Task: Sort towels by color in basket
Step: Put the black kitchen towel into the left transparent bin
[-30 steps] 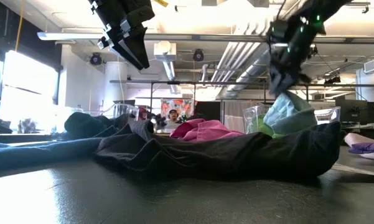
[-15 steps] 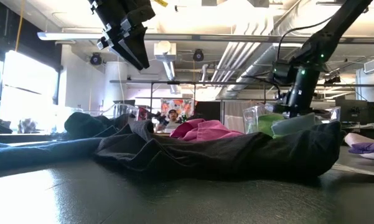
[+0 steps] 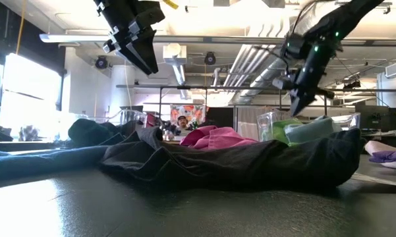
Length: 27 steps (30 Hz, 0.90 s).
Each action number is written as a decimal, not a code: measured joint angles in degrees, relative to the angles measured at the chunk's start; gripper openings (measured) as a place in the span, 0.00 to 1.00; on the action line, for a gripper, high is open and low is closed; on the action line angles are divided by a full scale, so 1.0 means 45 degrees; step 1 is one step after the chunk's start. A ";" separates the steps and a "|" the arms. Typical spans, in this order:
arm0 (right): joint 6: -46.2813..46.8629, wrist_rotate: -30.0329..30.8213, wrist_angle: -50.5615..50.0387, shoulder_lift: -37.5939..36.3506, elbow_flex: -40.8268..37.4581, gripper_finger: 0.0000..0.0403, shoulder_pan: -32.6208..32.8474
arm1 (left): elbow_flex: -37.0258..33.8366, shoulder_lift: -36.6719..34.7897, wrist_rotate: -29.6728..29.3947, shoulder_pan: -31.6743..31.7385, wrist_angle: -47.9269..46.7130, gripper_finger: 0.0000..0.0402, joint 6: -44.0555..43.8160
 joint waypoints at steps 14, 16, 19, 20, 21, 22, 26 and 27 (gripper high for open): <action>0.1328 0.0118 0.0184 -0.1737 0.0043 0.01 0.4605 | 0.0000 0.0000 0.0000 0.0000 0.0383 0.30 -0.0058; 0.1472 0.0652 0.0184 -0.1713 0.0038 0.01 0.5524 | 0.0000 0.0000 0.0004 -0.0044 0.0606 0.30 -0.0105; 0.1927 0.1401 0.0184 -0.1713 0.0033 0.01 0.6739 | 0.0000 0.0000 0.0068 -0.0238 0.0707 0.30 -0.0526; 0.2010 0.1512 0.0182 -0.1713 0.0033 0.01 0.7102 | 0.0000 0.0000 0.0073 -0.0336 0.0701 0.30 -0.0667; 0.2184 0.1603 0.0172 -0.1713 0.0033 0.01 0.7442 | 0.0000 0.0000 0.0076 -0.0438 0.0706 0.30 -0.0732; 0.2327 0.1614 0.0122 -0.1713 0.0033 0.01 0.7771 | 0.0000 0.0000 0.0074 -0.0541 0.0702 0.30 -0.0788; 0.3745 0.1575 -0.0666 -0.1713 0.0033 0.01 0.8829 | 0.0000 0.0000 0.0083 -0.0944 0.0701 0.30 -0.0816; 0.4122 0.1491 -0.0973 -0.1713 0.0033 0.02 0.9041 | 0.0000 0.0000 0.0078 -0.1016 0.0696 0.30 -0.0812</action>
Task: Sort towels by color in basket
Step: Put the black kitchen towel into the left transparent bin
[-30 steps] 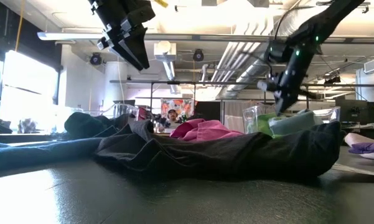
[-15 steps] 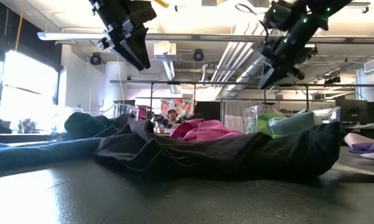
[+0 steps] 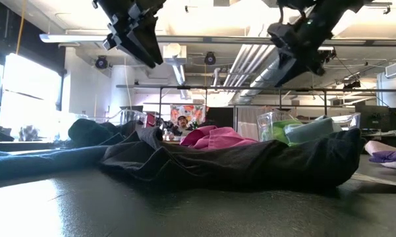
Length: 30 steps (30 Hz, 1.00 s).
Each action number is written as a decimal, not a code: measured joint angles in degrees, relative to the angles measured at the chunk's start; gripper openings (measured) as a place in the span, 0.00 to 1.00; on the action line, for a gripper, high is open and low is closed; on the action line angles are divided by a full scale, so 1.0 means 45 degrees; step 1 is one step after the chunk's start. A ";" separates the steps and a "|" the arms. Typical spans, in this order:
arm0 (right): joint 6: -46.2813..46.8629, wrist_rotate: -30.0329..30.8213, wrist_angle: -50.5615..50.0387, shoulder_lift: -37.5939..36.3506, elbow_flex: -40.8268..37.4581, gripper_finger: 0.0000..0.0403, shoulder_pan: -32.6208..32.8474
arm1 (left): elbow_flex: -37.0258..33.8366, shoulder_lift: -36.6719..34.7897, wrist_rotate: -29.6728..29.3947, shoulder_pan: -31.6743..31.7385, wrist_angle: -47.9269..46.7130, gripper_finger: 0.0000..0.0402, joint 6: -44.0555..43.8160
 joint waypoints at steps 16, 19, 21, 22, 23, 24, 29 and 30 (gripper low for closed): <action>0.7763 -0.3371 -0.3156 0.0465 -0.0010 0.44 0.4189 | 0.0000 0.0000 0.0833 -0.1755 -0.0229 0.30 0.1133; 0.9184 -0.3372 -0.2932 0.0883 -0.0010 0.47 0.5236 | 0.0000 0.0000 0.0520 -0.2358 -0.0397 0.30 0.1227; 1.0175 -0.3269 -0.2673 0.1255 -0.0010 0.48 0.5974 | 0.0000 0.0000 0.0242 -0.2676 -0.0637 0.30 0.1220; 1.0630 -0.3209 -0.2404 0.1447 -0.0010 0.48 0.6338 | 0.0000 0.0000 0.0153 -0.2808 -0.0791 0.30 0.1225; 1.1096 -0.3128 -0.2078 0.1634 -0.0012 0.48 0.6719 | 0.0000 0.0000 0.0065 -0.2909 -0.0986 0.30 0.1217; 1.1495 -0.3039 -0.1735 0.1859 -0.0010 0.48 0.7085 | 0.0000 0.0000 0.0027 -0.3007 -0.1185 0.30 0.1165; 1.2066 -0.2343 0.0677 0.3018 -0.0010 0.48 0.8507 | 0.0000 0.0000 0.0007 -0.3487 -0.2083 0.30 0.0781; 1.2047 -0.2089 0.1163 0.3282 -0.0010 0.48 0.8706 | 0.0000 0.0000 -0.0056 -0.3581 -0.2215 0.30 0.0787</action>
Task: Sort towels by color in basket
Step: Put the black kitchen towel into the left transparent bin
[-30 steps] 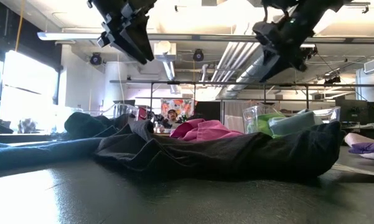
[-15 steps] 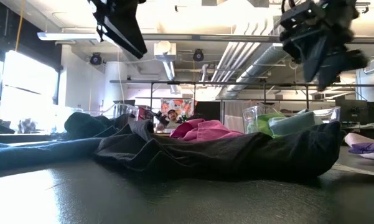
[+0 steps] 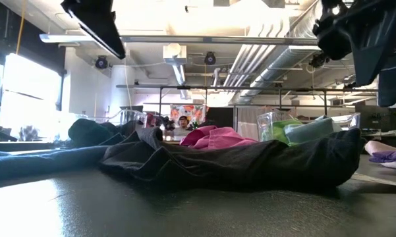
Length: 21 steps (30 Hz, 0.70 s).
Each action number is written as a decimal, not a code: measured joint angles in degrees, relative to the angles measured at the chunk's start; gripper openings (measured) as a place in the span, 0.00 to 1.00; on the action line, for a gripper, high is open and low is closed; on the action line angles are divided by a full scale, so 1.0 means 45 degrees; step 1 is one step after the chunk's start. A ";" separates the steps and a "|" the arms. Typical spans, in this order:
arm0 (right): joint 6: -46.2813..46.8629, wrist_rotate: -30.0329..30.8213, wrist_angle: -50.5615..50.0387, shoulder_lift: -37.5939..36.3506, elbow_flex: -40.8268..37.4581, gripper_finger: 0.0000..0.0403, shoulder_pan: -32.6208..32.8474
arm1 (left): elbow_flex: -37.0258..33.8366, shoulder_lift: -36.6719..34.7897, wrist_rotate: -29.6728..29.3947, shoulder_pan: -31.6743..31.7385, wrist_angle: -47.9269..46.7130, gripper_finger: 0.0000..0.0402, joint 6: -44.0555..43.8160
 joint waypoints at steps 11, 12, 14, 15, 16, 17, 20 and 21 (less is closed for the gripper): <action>-0.5504 0.0764 0.5017 0.3653 0.0788 0.48 0.0475 | -0.2493 0.0058 0.1318 -0.0434 0.2655 0.30 -0.1269; -0.5796 0.0759 0.4920 0.4070 0.1065 0.48 0.0407 | -0.2647 0.0055 0.1439 -0.0485 0.2808 0.30 -0.1534; -0.6109 0.0758 0.4520 0.4882 0.1674 0.48 0.0260 | -0.2877 0.0053 0.1600 -0.0568 0.3083 0.30 -0.1984; -0.6255 0.0753 0.4356 0.5271 0.2003 0.47 0.0170 | -0.2926 0.0053 0.1621 -0.0604 0.3088 0.30 -0.2033; -0.6335 0.0750 0.4215 0.5659 0.2354 0.47 0.0090 | -0.2934 0.0053 0.1625 -0.0615 0.3112 0.30 -0.2009; -0.6457 0.0758 0.3940 0.6034 0.2720 0.46 0.0011 | -0.2933 0.0053 0.1634 -0.0618 0.3262 0.30 -0.1890; -0.6565 0.0734 0.2662 0.6939 0.3882 0.39 -0.0170 | -0.2919 0.0039 0.1643 -0.0615 0.3634 0.30 -0.1685; -0.6547 0.0712 0.2108 0.7190 0.4253 0.35 -0.0224 | -0.2919 0.0039 0.1648 -0.0615 0.3842 0.30 -0.1573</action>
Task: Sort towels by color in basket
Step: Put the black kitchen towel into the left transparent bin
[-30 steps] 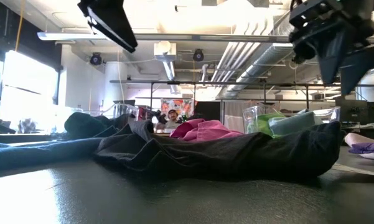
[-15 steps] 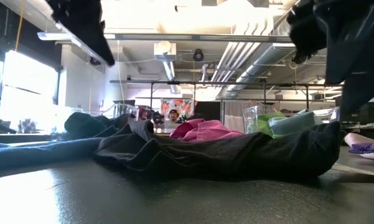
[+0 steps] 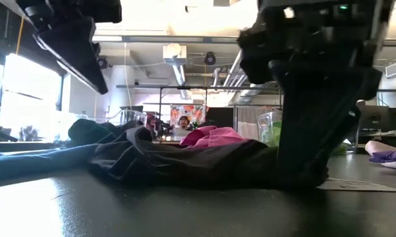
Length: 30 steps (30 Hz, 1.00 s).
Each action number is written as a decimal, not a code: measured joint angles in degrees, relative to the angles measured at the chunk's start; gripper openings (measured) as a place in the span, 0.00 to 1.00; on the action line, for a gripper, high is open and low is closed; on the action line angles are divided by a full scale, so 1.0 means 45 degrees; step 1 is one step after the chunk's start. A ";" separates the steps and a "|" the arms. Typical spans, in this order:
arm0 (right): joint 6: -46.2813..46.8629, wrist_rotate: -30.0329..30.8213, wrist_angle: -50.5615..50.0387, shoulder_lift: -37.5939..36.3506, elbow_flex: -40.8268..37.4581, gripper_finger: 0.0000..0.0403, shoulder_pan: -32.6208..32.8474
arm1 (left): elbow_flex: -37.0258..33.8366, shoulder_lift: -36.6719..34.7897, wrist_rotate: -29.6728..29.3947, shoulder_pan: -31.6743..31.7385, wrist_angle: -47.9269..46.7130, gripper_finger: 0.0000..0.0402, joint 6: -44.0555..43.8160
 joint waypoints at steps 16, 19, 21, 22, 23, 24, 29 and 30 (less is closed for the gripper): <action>-0.2539 0.2799 -0.4007 -0.2195 0.3499 0.02 -0.0632 | 0.0005 -0.0005 -0.0699 0.0072 0.7170 0.33 0.7041; -0.3005 0.3061 -0.3525 -0.3158 0.3713 0.03 -0.0664 | 0.0005 -0.0005 -0.0694 0.0230 0.7955 0.38 0.7952; -0.3268 0.3300 -0.3102 -0.3643 0.3723 0.04 -0.0681 | 0.0005 -0.0005 -0.0680 0.0349 0.8395 0.43 0.8124; -0.3431 0.3447 -0.2924 -0.3804 0.3721 0.03 -0.0681 | 0.0005 -0.0005 -0.0636 0.0424 0.8599 0.46 0.8158; -0.3595 0.3613 -0.2755 -0.3930 0.3711 0.03 -0.0681 | 0.0005 -0.0002 -0.0557 0.0517 0.8756 0.48 0.8207; -0.3753 0.3752 -0.2574 -0.4049 0.3703 0.02 -0.0681 | 0.0005 0.0032 -0.0458 0.0614 0.8903 0.51 0.8233; -0.4560 0.4142 -0.1207 -0.4342 0.3708 0.02 -0.0844 | 0.0010 0.0245 -0.0323 0.1109 0.9136 0.62 0.7836; -0.4691 0.4138 -0.0967 -0.4311 0.3704 0.02 -0.0879 | 0.0006 0.0295 -0.0213 0.1188 0.9114 0.62 0.7635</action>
